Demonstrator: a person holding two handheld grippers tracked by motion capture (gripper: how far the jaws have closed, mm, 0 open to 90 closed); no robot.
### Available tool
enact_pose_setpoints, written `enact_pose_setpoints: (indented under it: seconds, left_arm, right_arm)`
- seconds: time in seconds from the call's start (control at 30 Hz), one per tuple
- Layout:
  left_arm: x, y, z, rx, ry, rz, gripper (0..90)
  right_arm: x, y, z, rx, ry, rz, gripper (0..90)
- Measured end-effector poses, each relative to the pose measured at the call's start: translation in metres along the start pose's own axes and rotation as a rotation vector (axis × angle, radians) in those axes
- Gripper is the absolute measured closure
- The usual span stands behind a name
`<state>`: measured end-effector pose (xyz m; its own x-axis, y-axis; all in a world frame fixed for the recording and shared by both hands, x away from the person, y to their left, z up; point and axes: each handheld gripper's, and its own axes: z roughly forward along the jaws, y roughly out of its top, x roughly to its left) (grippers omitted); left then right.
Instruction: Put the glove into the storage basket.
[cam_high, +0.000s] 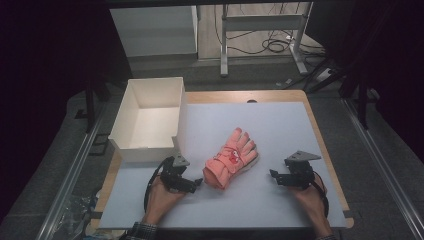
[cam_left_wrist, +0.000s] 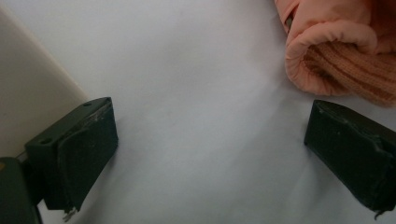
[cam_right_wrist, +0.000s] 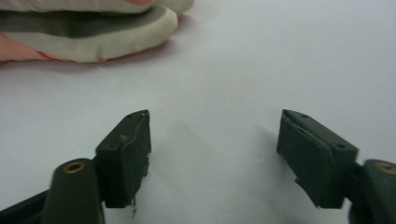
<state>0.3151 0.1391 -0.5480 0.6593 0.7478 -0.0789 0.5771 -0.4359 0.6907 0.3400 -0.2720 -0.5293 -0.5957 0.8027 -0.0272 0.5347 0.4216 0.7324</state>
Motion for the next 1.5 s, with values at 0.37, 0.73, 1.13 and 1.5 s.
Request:
enact_pose_setpoints:
  seconds: [0.37,0.73,1.13,1.5]
  left_arm:
    - [-0.013,0.009,-0.021,0.021,-0.061,-0.016,0.9]
    - [-0.026,0.043,-0.052,-0.007,-0.118,0.007,0.4]
    - [-0.047,0.091,-0.043,0.01,-0.129,0.042,0.0]
    - [-0.059,0.105,0.006,0.084,-0.092,0.04,0.0]
  right_arm:
    - [0.003,-0.001,0.001,0.002,-0.029,-0.012,19.8]
    - [0.003,-0.001,0.001,0.001,-0.029,-0.012,19.8]
    - [0.003,-0.001,0.001,0.001,-0.029,-0.011,19.8]
    - [0.002,-0.002,0.001,0.001,-0.028,-0.013,19.8]
